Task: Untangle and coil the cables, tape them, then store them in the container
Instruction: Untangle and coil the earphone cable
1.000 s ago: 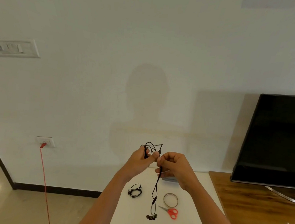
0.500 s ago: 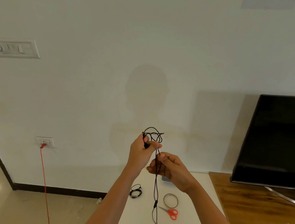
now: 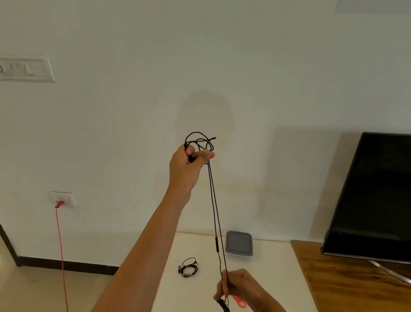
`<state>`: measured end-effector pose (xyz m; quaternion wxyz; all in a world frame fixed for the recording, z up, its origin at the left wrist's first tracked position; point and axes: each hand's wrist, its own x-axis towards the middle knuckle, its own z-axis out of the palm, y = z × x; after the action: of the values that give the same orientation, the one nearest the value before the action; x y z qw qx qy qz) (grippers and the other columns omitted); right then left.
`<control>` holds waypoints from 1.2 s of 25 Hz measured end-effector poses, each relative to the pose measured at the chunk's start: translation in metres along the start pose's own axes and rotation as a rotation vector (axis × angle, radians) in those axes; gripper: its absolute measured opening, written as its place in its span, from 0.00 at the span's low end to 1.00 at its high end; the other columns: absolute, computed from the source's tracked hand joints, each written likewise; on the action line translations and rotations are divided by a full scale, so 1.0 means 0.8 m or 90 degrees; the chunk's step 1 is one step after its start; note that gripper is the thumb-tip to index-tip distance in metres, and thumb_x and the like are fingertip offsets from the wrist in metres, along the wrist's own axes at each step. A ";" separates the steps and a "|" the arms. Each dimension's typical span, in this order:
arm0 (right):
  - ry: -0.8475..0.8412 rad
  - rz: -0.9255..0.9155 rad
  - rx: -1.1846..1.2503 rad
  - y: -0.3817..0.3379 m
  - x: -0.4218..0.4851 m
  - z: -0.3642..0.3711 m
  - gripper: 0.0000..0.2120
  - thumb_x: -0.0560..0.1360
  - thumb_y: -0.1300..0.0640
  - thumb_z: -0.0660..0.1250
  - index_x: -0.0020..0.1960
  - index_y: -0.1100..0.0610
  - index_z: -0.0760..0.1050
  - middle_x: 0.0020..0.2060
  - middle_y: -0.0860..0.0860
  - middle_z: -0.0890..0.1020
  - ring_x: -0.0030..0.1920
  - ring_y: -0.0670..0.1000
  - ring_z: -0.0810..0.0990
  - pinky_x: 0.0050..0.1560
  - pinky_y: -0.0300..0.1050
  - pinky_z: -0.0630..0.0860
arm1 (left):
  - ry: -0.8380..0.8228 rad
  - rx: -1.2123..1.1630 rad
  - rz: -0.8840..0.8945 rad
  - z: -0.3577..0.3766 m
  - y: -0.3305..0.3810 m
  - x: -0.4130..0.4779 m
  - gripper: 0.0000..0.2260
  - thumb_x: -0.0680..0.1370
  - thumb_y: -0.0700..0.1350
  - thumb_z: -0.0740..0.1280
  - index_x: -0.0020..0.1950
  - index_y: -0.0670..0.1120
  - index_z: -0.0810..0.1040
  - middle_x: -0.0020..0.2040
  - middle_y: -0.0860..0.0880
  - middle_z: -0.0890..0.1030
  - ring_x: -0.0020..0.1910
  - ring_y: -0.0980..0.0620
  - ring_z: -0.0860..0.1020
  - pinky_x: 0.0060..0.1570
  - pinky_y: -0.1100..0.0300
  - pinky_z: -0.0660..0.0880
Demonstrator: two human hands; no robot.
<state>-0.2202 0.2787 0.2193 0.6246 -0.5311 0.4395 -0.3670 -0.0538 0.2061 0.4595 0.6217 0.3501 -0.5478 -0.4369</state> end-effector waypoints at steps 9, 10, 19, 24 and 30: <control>0.027 0.151 -0.002 0.033 -0.001 -0.015 0.30 0.79 0.40 0.52 0.34 0.63 0.75 0.42 0.58 0.82 0.46 0.56 0.83 0.56 0.50 0.75 | 0.028 -0.014 -0.013 0.003 -0.011 0.003 0.16 0.76 0.37 0.68 0.38 0.48 0.62 0.36 0.51 0.82 0.46 0.57 0.84 0.44 0.69 0.71; 0.048 0.160 0.008 0.036 -0.004 -0.018 0.26 0.78 0.43 0.57 0.38 0.64 0.77 0.44 0.58 0.83 0.49 0.57 0.82 0.55 0.49 0.77 | 0.036 -0.017 -0.017 0.001 -0.013 0.002 0.16 0.76 0.37 0.69 0.38 0.48 0.62 0.37 0.50 0.83 0.46 0.58 0.84 0.42 0.71 0.72; 0.239 -0.037 -0.177 0.049 -0.019 -0.035 0.12 0.78 0.67 0.59 0.43 0.59 0.80 0.42 0.52 0.81 0.44 0.49 0.81 0.47 0.41 0.76 | 0.103 0.036 -0.050 -0.026 -0.032 0.007 0.18 0.73 0.42 0.73 0.37 0.49 0.63 0.42 0.45 0.82 0.46 0.54 0.81 0.40 0.65 0.68; 0.255 -0.010 -0.122 0.049 -0.016 -0.045 0.08 0.77 0.73 0.57 0.46 0.68 0.75 0.42 0.64 0.83 0.45 0.57 0.84 0.45 0.41 0.79 | 0.119 0.044 -0.037 -0.031 -0.031 0.010 0.18 0.73 0.42 0.73 0.37 0.49 0.62 0.43 0.43 0.83 0.50 0.49 0.82 0.42 0.64 0.69; 0.250 -0.003 -0.305 0.049 -0.009 -0.048 0.08 0.70 0.73 0.63 0.41 0.62 0.74 0.38 0.55 0.84 0.41 0.54 0.84 0.48 0.46 0.82 | 0.104 0.048 -0.039 -0.024 -0.039 0.007 0.17 0.73 0.41 0.72 0.37 0.49 0.63 0.47 0.39 0.84 0.49 0.50 0.83 0.44 0.64 0.70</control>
<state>-0.2592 0.2788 0.1801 0.3840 -0.5829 0.6247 -0.3501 -0.0394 0.1882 0.4298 0.6367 0.4244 -0.5007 -0.4047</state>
